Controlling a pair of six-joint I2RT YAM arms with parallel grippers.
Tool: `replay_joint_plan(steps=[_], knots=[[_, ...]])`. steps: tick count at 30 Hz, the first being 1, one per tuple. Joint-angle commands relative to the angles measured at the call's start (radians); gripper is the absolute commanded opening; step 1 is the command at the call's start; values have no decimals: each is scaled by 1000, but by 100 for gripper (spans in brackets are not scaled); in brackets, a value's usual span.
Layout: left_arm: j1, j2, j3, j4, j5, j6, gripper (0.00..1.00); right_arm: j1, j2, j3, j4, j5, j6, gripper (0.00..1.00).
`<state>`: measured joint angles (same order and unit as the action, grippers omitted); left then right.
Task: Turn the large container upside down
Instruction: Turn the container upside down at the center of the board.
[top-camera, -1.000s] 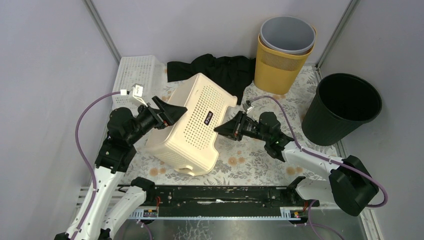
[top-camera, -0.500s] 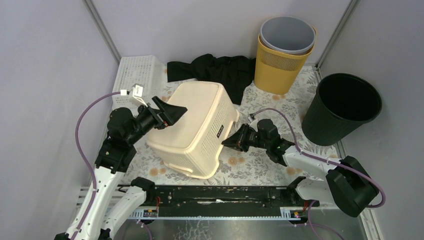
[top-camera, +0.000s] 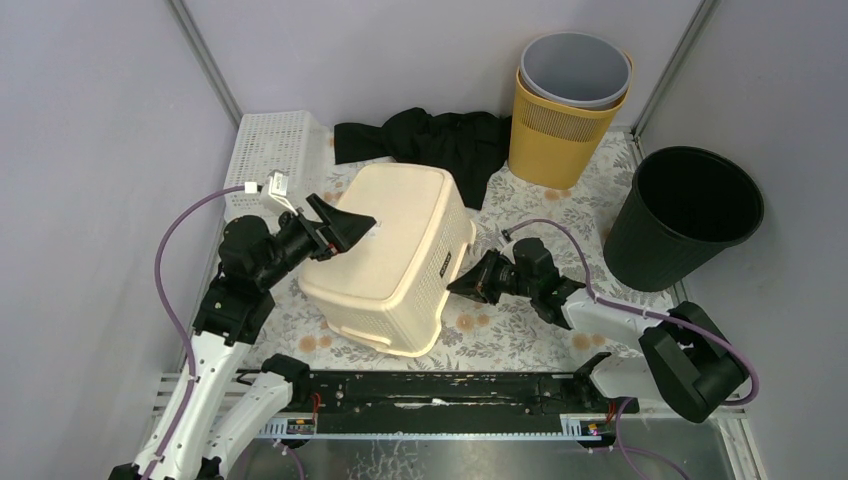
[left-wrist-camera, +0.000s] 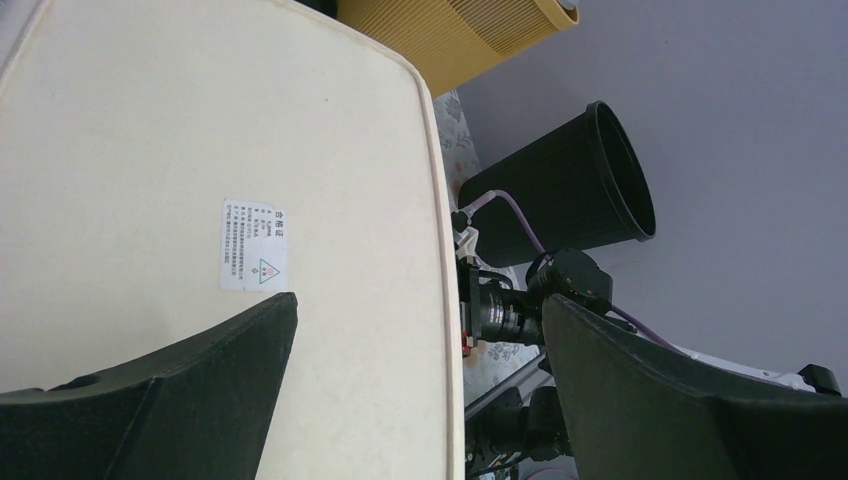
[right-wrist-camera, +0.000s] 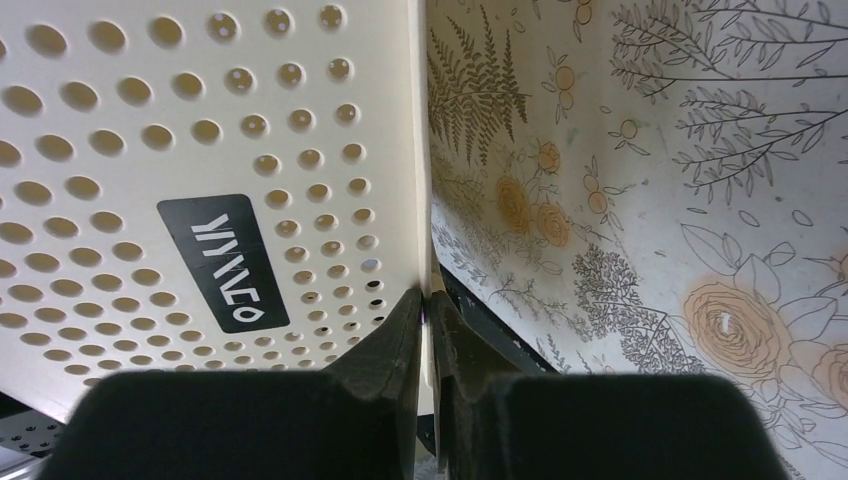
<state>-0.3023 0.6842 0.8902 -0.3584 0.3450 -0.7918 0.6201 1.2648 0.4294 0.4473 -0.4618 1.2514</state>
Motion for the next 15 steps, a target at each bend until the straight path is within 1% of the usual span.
replay_joint_plan(steps=[1,10,15], knots=[[-6,-11,-15,28,20,-6,100,-20,5,14,82,-9,-27,13],[-6,0,-63,51,10,-9,100,-38,91,116,7,-46,-117,13],[-6,13,-100,66,-1,-5,100,-40,151,171,-7,-67,-145,13]])
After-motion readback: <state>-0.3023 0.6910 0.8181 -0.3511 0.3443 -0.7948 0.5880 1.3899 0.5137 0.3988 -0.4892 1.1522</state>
